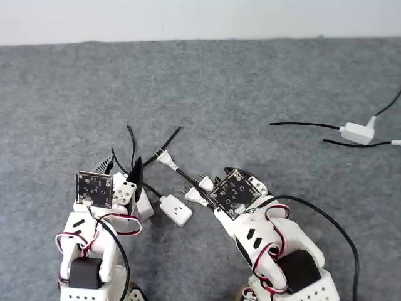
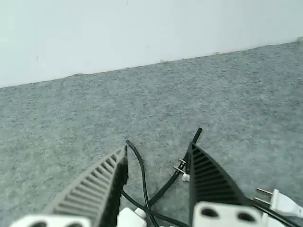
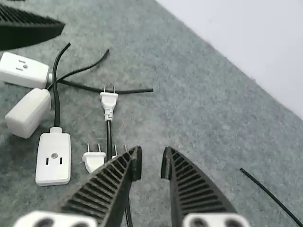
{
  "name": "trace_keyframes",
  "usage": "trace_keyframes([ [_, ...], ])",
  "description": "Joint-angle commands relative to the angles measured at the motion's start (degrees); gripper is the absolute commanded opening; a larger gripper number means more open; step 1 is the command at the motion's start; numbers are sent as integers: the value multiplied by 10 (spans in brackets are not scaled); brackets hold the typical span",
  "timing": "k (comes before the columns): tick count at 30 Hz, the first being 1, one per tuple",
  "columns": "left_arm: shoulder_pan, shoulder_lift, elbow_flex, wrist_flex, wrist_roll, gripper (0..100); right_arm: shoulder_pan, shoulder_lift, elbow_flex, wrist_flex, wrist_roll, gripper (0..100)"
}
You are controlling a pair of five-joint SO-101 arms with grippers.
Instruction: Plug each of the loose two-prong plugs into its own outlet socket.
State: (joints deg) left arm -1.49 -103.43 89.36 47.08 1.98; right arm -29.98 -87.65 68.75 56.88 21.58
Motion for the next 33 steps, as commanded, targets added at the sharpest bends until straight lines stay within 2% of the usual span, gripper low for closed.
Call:
trace_keyframes([
  [1,-4,-9,-27,0,-8,207,8,56,-23,0,7,98],
  [15,-4,-9,-16,-11,-8,207,28,449,-177,-9,-30,99],
  [21,-2,-9,-14,-11,-8,207,22,537,-183,-36,-33,97],
  [28,0,-9,-13,-11,-8,207,-43,612,-187,-65,-30,97],
  [33,0,-9,-12,-11,-8,207,-44,667,-212,-96,-33,98],
])
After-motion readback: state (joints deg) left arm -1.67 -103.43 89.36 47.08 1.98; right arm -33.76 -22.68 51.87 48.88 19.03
